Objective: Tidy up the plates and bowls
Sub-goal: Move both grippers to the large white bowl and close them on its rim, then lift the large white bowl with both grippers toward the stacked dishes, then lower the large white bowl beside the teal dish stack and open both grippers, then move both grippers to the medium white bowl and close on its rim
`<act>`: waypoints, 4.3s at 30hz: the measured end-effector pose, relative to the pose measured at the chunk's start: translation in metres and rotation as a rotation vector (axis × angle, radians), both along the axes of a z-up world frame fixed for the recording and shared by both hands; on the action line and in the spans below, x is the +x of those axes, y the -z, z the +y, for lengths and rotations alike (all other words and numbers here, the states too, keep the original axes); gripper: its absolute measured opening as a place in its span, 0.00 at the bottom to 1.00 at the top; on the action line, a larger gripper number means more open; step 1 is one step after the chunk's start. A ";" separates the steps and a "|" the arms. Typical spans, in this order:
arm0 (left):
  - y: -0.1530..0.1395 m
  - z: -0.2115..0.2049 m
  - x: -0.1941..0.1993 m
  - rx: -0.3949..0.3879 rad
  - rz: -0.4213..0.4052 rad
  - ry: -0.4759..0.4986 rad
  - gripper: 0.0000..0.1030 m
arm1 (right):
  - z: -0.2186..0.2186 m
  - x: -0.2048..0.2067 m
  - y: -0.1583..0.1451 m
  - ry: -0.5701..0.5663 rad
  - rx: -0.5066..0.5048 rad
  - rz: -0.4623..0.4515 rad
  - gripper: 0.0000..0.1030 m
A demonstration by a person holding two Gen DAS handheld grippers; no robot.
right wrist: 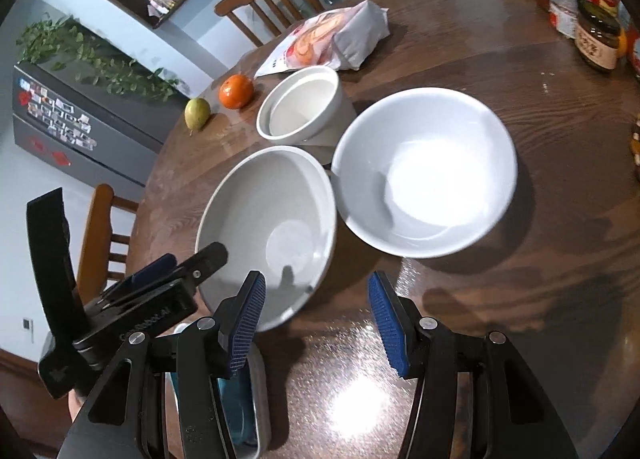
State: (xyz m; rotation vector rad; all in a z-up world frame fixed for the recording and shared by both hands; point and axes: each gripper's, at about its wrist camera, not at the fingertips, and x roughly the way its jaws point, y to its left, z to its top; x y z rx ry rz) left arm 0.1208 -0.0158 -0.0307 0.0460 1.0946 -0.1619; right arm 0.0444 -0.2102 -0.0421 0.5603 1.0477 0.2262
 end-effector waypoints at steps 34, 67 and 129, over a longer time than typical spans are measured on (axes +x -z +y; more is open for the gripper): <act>0.023 -0.007 0.026 -0.035 0.063 0.052 0.22 | 0.011 0.025 0.017 -0.039 -0.039 0.003 0.17; -0.012 -0.027 -0.041 -0.037 -0.005 0.153 0.21 | -0.007 -0.031 -0.015 -0.030 -0.082 -0.059 0.17; 0.021 -0.130 0.020 -0.040 0.083 0.171 0.48 | -0.100 0.019 0.009 0.069 -0.114 -0.011 0.36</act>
